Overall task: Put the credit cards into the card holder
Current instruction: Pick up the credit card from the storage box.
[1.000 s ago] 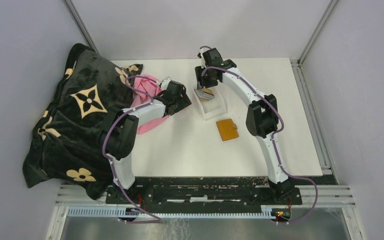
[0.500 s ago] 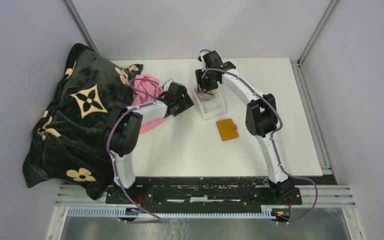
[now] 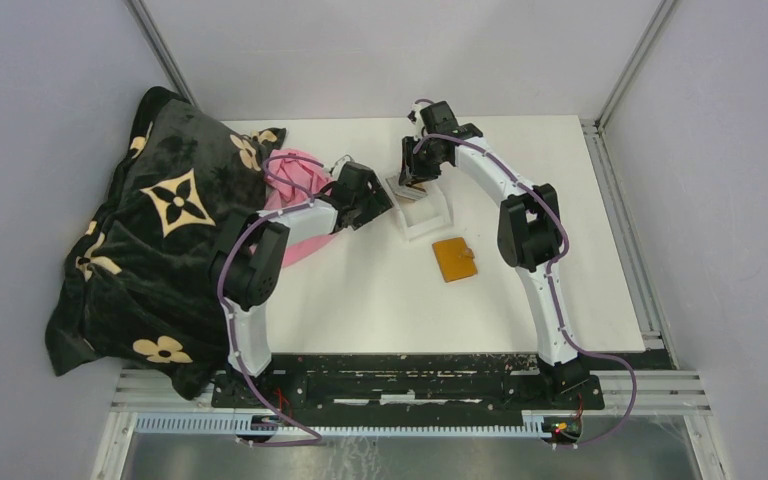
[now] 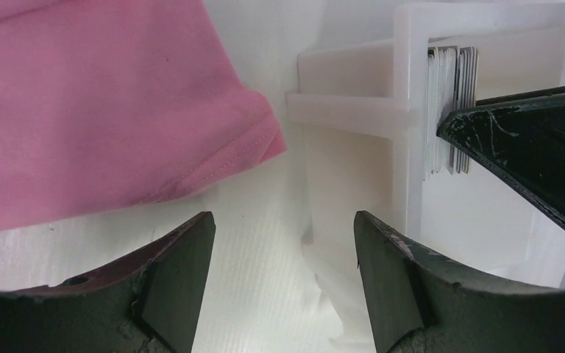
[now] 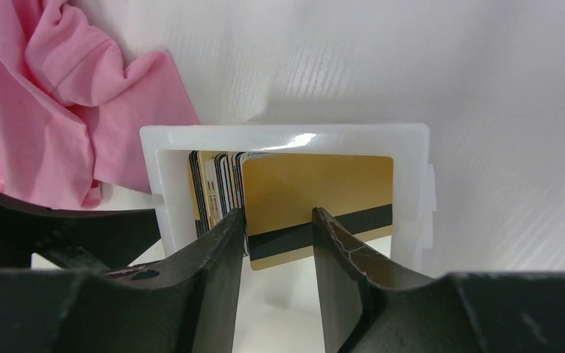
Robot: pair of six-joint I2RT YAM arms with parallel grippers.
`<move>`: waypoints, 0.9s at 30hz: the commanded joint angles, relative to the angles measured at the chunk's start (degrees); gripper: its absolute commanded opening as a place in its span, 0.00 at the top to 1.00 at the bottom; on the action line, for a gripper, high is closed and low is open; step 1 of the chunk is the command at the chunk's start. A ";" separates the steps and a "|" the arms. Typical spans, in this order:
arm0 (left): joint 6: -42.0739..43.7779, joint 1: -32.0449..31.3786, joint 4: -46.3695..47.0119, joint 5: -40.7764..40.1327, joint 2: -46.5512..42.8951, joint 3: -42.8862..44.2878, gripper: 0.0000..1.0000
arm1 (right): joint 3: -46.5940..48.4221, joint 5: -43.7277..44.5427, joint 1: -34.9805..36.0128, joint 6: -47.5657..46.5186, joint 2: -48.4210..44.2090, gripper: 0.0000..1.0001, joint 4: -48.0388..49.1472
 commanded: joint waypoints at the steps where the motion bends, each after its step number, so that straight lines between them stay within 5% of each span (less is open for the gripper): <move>1: -2.02 -0.39 3.00 1.73 1.81 3.12 0.23 | -0.46 -2.17 0.85 1.08 -0.60 0.58 -0.37; 27: -1.22 -0.56 3.12 1.89 2.51 3.47 0.23 | 1.60 -3.12 4.02 1.52 -4.36 0.69 -2.92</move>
